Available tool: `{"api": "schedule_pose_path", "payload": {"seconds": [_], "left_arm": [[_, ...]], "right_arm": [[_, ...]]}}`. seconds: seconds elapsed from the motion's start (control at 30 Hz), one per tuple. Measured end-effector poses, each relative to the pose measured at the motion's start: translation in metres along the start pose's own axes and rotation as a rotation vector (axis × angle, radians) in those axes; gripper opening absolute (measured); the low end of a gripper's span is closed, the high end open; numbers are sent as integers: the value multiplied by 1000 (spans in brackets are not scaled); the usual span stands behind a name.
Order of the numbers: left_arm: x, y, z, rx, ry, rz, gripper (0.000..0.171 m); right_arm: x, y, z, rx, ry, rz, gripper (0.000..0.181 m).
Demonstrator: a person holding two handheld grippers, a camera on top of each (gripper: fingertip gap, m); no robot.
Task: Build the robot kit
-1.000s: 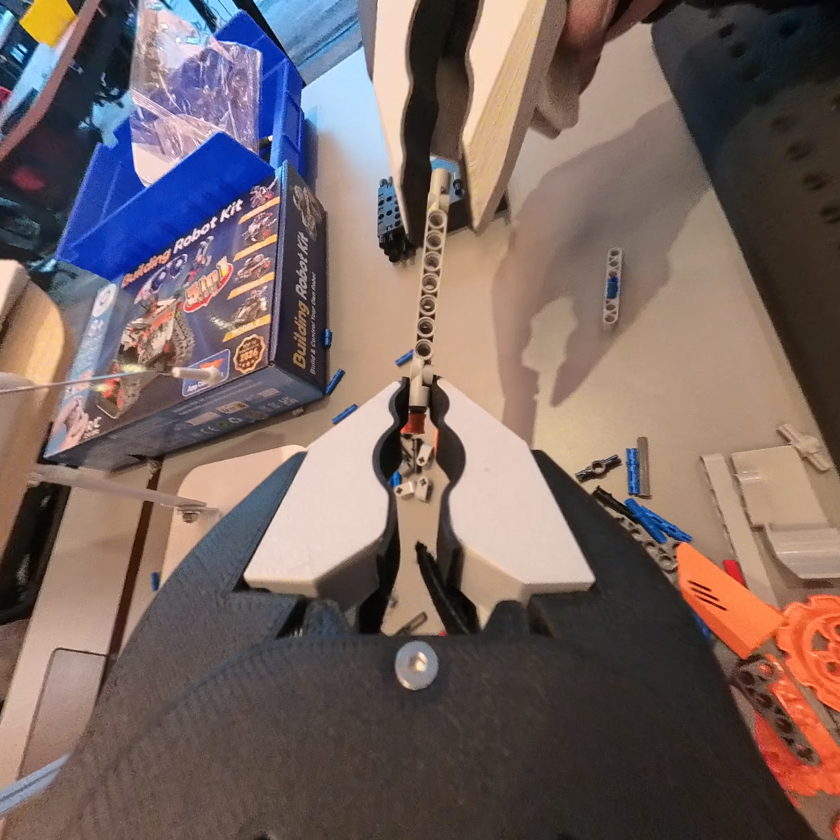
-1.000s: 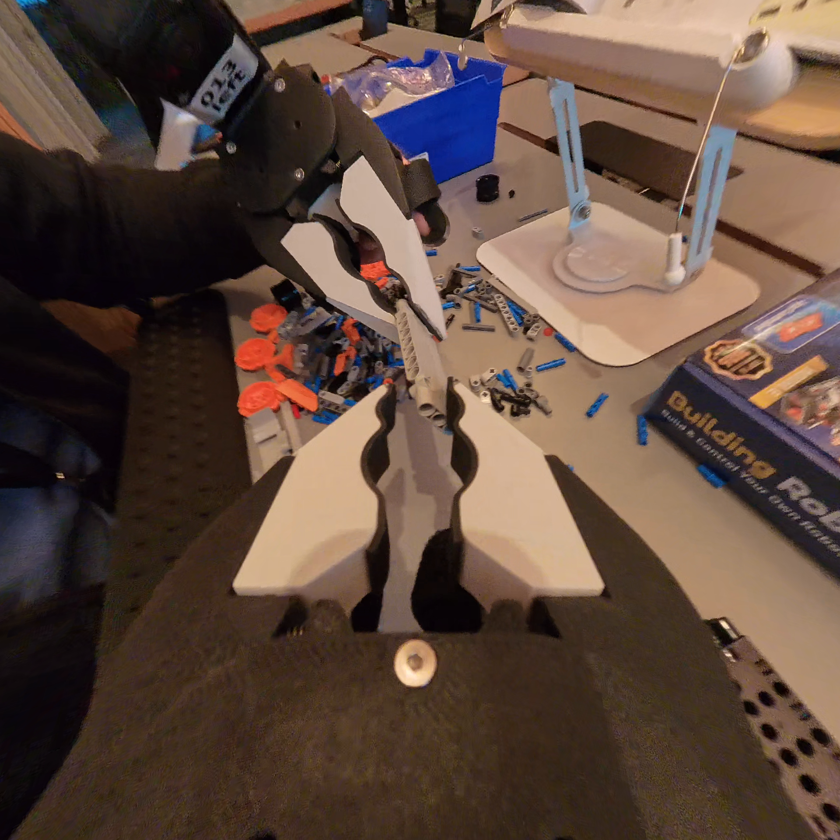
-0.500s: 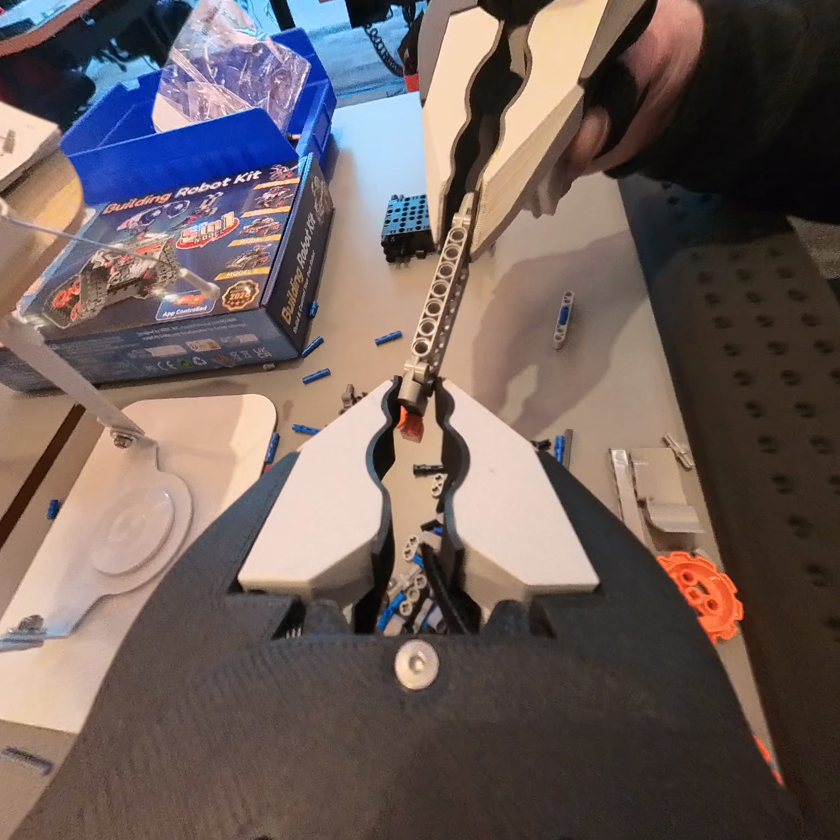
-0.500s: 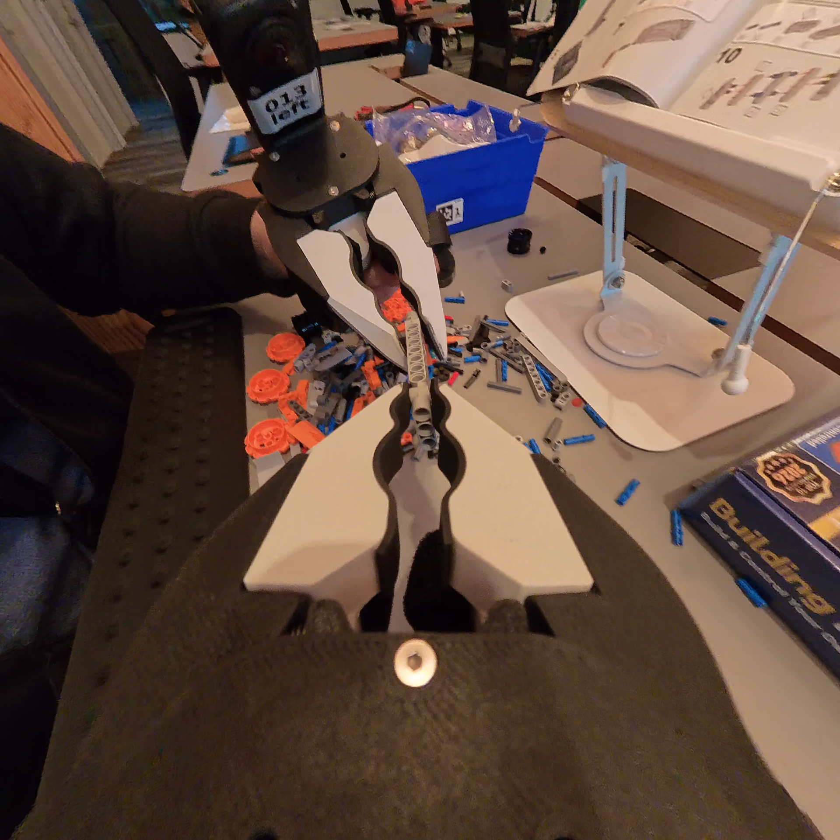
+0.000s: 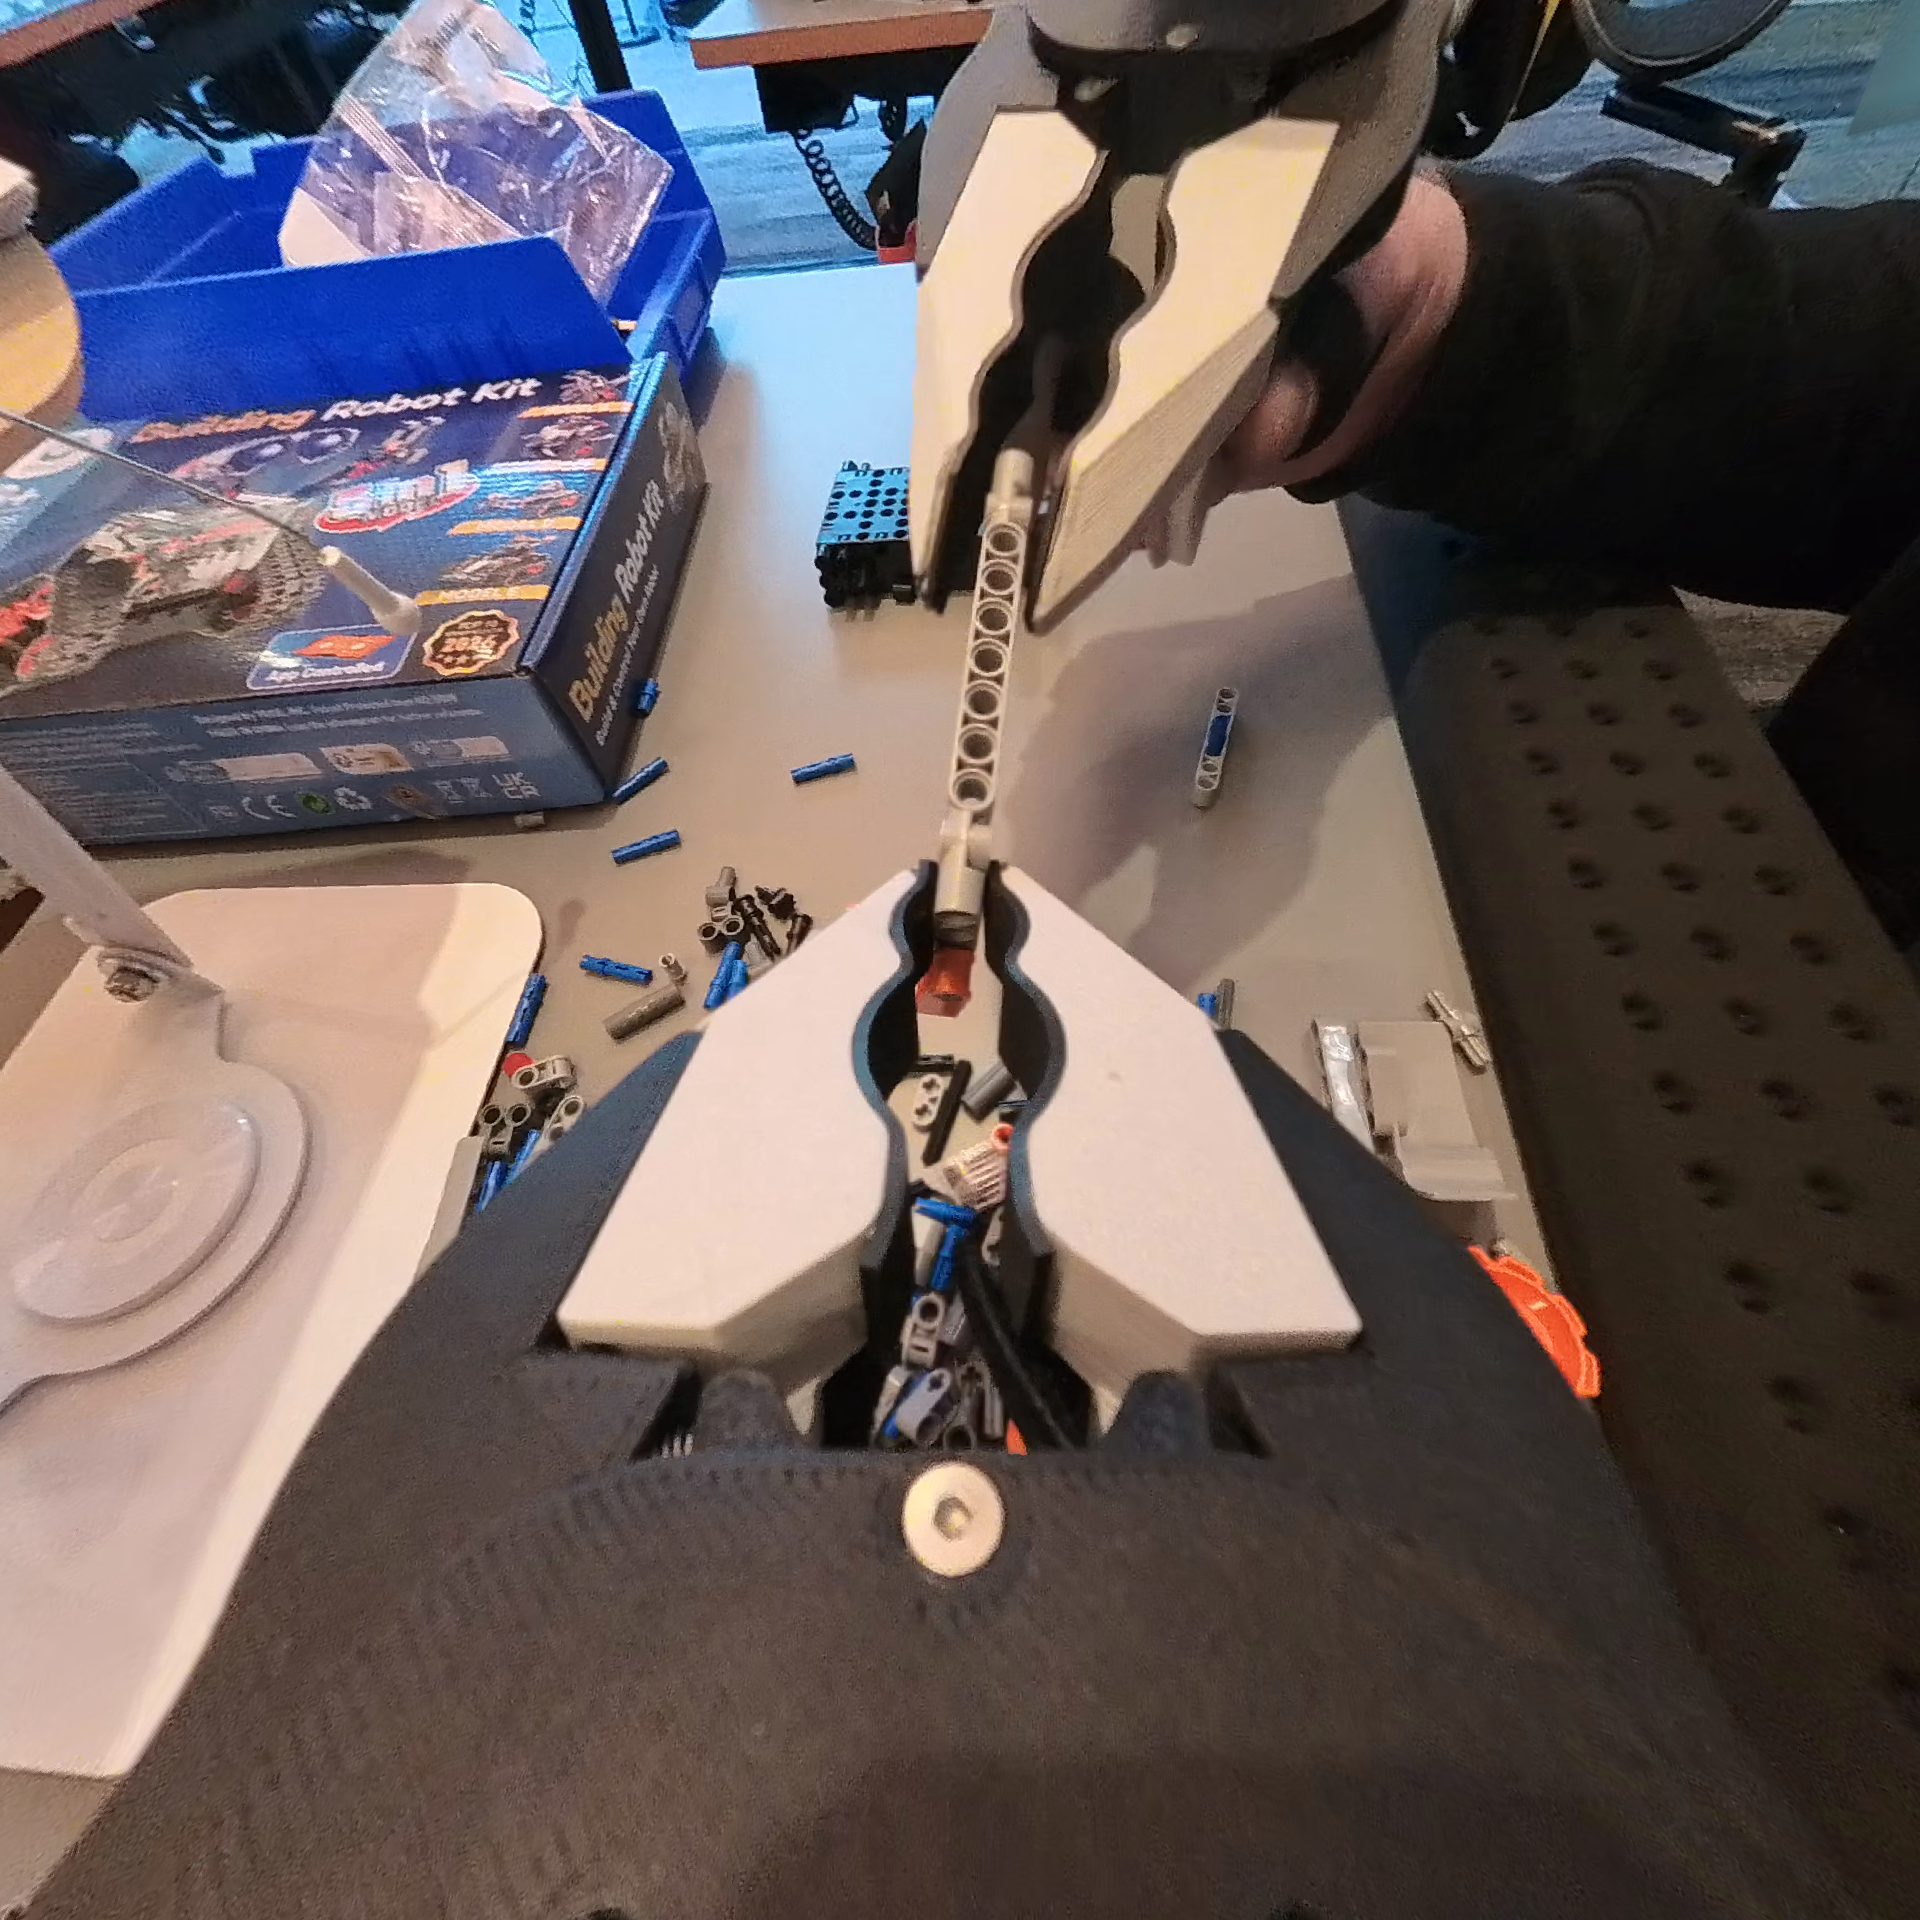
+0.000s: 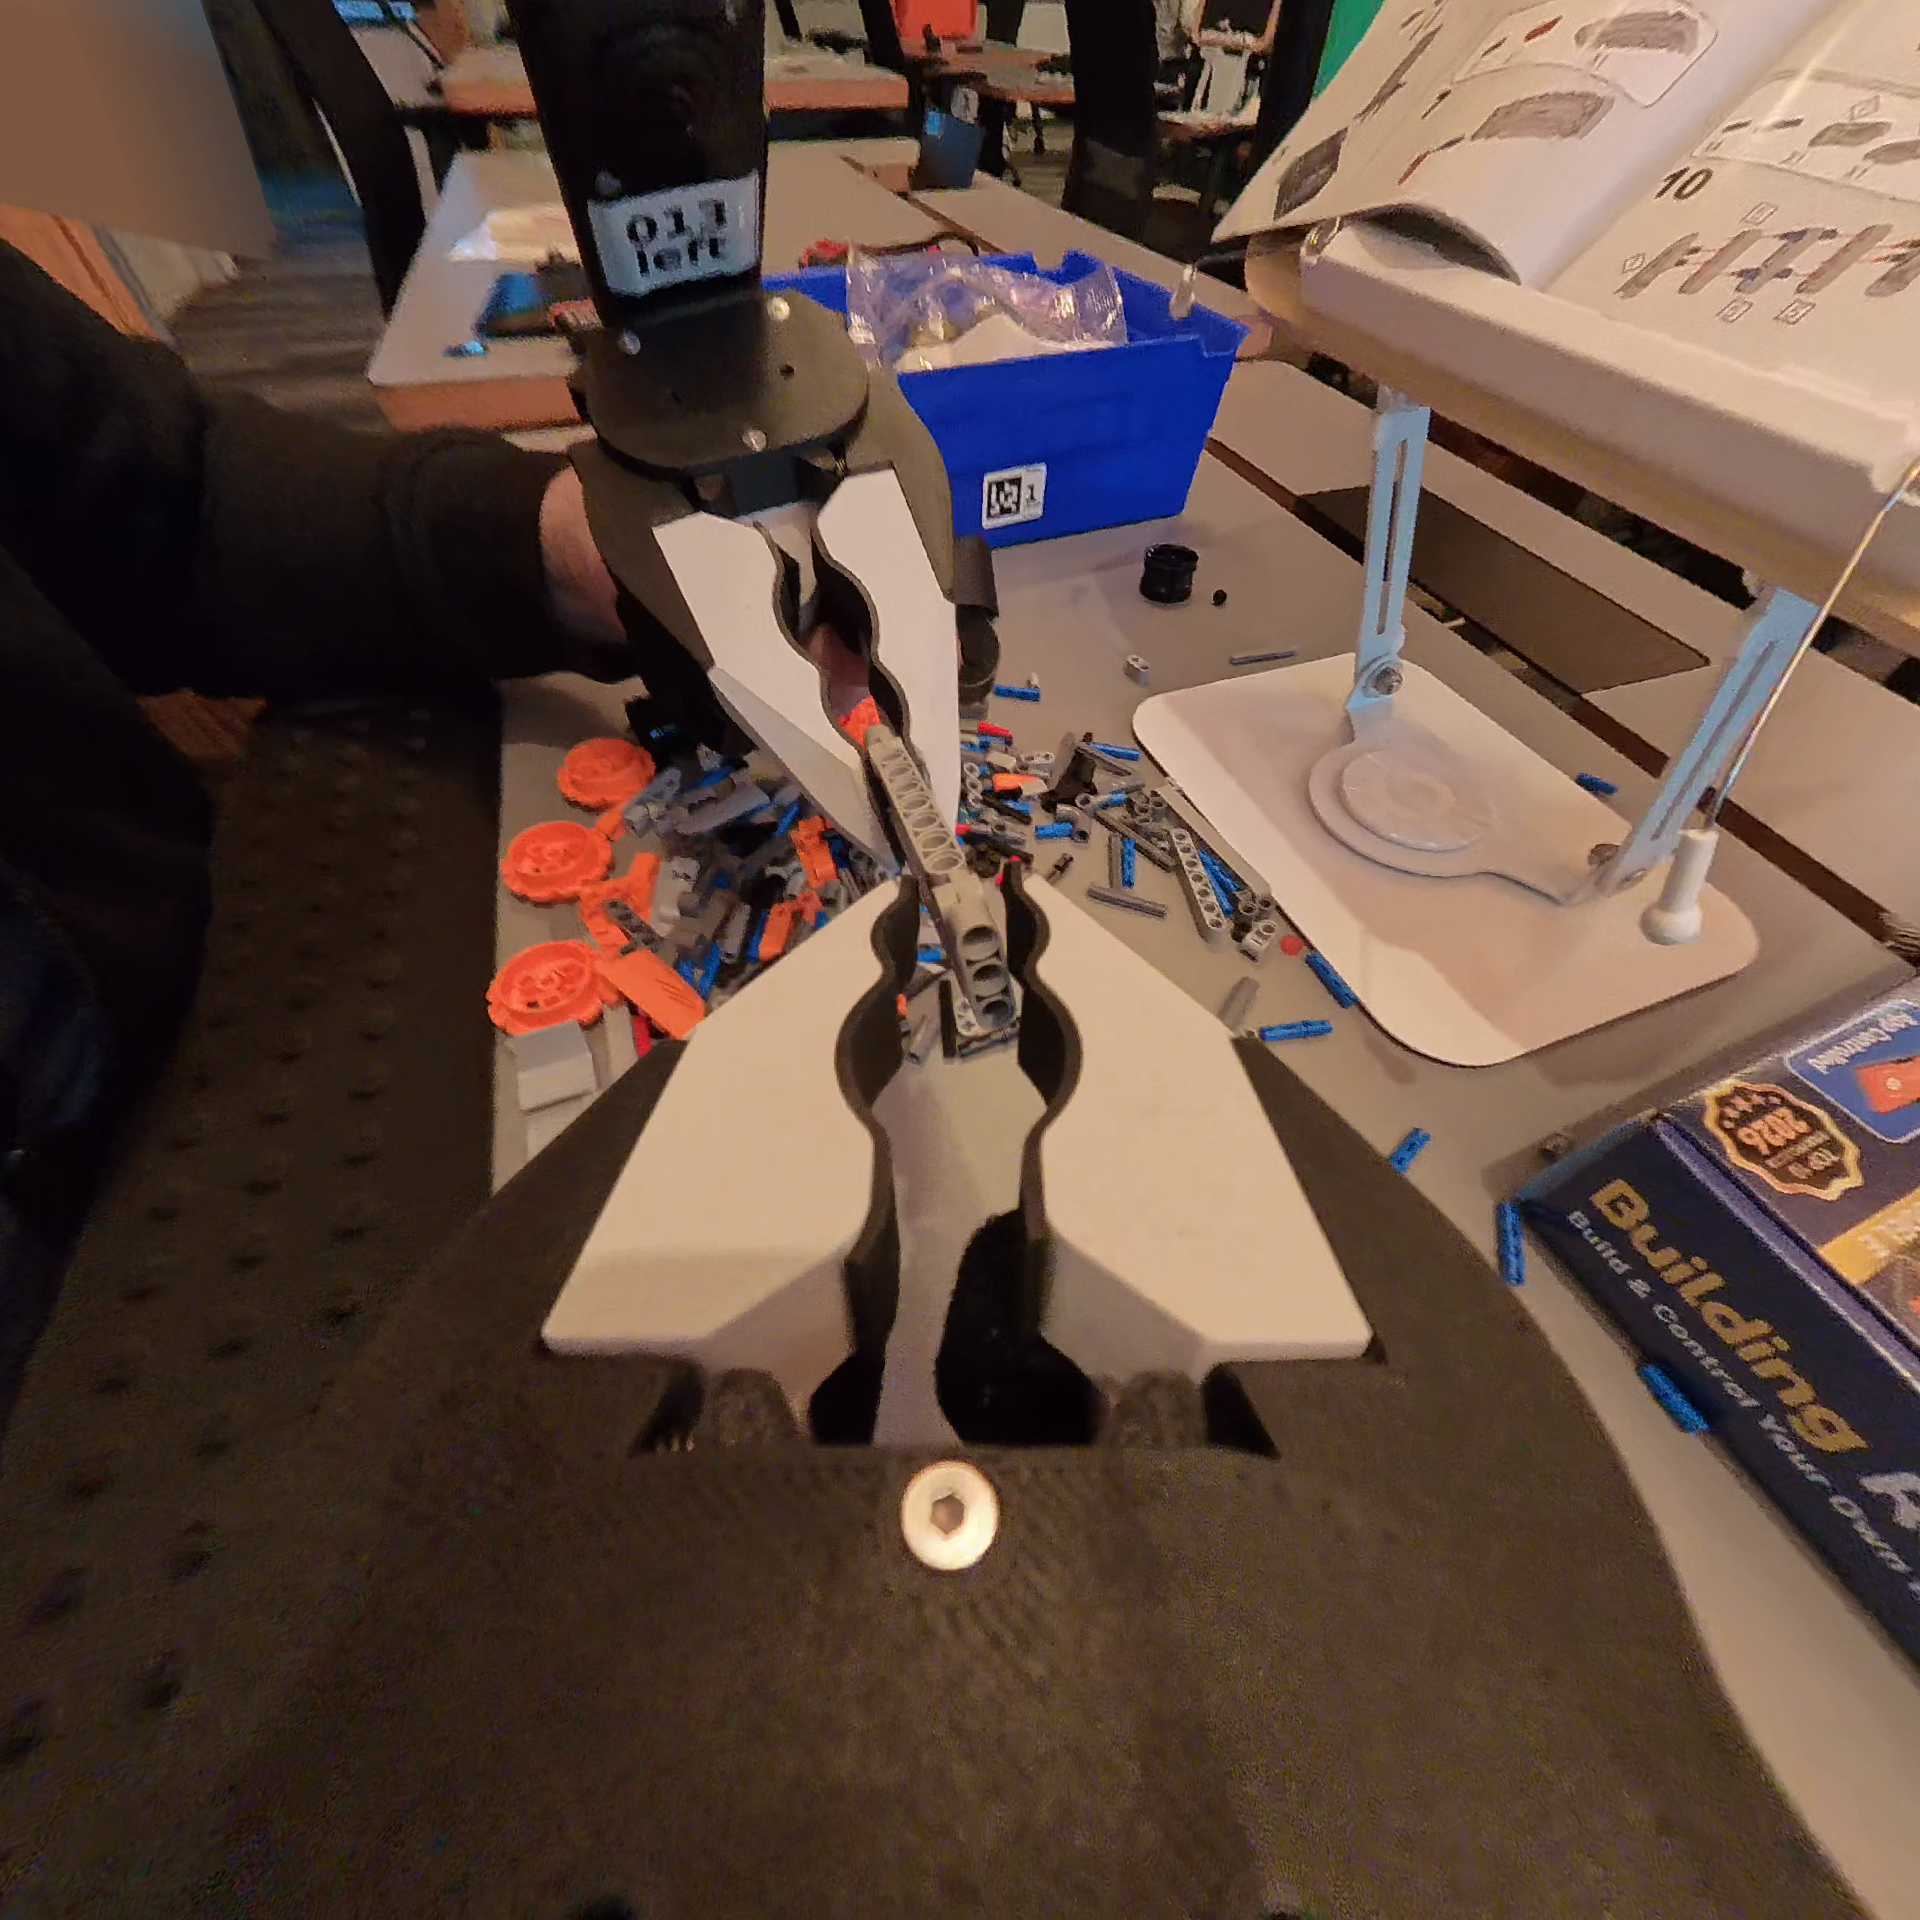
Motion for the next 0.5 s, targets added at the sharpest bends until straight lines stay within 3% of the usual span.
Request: {"api": "schedule_pose_path", "payload": {"seconds": [0.13,0.5], "left_arm": [[-3,2,-2,14,19,6,7],[-5,-2,-1,-17,46,37,7]], "right_arm": [[4,3,-3,33,10,60,11],[8,6,-4,20,-37,16,9]]}}
Point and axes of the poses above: each gripper's, where its closed fingertips meet, z back along the fingers, y out of its underside, x = y × z across the jaws, the point moved 2 cm from there along z, back along the fingers, and after that the axes turned 4 degrees about z, right-handed, at the moved point
